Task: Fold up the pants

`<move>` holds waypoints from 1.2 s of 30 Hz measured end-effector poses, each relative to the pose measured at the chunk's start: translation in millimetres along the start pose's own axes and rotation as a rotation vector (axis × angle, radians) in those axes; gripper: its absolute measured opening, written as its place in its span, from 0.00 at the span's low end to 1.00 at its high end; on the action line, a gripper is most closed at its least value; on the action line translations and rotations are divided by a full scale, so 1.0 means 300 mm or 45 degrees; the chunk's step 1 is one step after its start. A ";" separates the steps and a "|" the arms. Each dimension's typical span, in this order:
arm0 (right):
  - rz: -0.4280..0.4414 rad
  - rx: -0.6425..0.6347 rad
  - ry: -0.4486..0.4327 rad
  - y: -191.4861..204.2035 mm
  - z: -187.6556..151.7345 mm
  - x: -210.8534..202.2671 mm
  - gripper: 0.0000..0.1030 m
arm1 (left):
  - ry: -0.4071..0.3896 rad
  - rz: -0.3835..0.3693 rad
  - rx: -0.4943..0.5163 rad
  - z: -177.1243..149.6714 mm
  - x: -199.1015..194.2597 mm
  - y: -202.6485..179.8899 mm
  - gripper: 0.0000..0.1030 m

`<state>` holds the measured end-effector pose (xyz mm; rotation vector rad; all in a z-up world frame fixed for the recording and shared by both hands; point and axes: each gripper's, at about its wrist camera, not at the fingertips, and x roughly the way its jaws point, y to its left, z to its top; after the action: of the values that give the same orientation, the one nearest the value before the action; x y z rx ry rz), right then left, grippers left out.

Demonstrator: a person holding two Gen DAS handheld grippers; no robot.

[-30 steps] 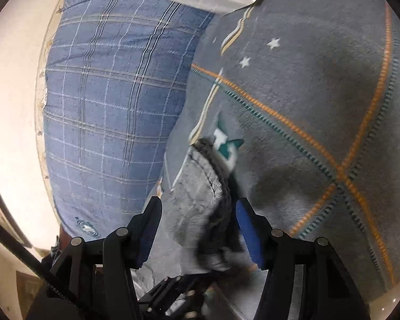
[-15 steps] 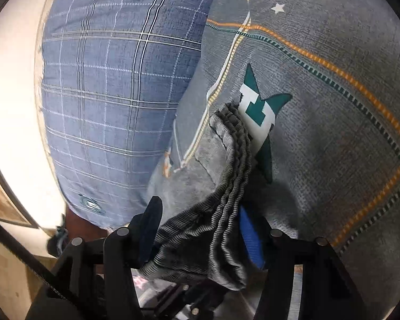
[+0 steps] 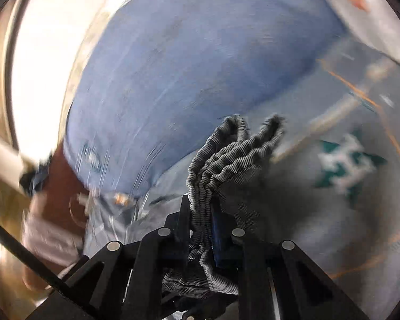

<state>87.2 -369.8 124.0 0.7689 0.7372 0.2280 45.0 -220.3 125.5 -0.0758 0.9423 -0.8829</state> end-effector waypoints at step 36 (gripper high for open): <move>-0.131 -0.019 0.298 0.056 -0.212 0.425 0.60 | -0.007 0.330 -0.618 -0.199 -0.260 0.589 0.15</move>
<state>138.5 -266.7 38.4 0.6947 0.9924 0.2327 90.4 -32.2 67.6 -0.3631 1.1174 -0.4020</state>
